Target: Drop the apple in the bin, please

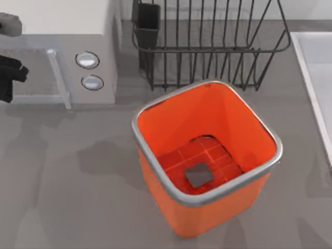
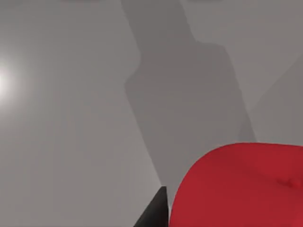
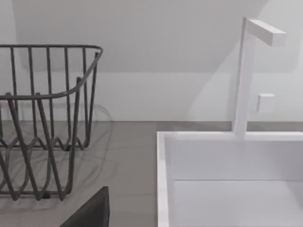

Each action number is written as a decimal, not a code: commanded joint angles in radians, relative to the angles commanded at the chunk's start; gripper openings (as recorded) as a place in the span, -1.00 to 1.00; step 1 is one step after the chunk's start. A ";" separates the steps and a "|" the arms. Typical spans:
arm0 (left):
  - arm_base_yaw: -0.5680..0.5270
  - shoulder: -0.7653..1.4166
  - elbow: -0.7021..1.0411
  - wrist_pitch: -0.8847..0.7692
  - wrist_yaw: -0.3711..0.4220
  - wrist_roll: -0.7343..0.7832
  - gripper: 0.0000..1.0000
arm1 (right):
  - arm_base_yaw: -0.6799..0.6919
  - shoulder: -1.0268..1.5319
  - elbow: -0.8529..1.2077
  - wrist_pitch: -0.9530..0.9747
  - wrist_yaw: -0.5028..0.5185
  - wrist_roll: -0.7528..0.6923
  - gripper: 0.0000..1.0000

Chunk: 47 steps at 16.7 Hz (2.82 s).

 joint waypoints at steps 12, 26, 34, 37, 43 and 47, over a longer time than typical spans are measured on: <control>-0.805 0.294 0.446 -0.153 -0.105 -1.065 -1.00 | 0.000 0.000 0.000 0.000 0.000 0.000 1.00; -0.915 0.383 0.481 -0.161 -0.138 -1.247 -1.00 | 0.000 0.000 0.000 0.000 0.000 0.000 1.00; -0.906 0.384 0.274 0.052 -0.145 -1.236 -1.00 | 0.000 0.000 0.000 0.000 0.000 0.000 1.00; -0.904 0.387 0.251 0.067 -0.141 -1.235 -1.00 | 0.000 0.000 0.000 0.000 0.000 0.000 1.00; -0.904 0.387 0.251 0.067 -0.141 -1.235 -0.55 | 0.000 0.000 0.000 0.000 0.000 0.000 1.00; -0.904 0.387 0.251 0.067 -0.141 -1.235 0.06 | 0.000 0.000 0.000 0.000 0.000 0.000 1.00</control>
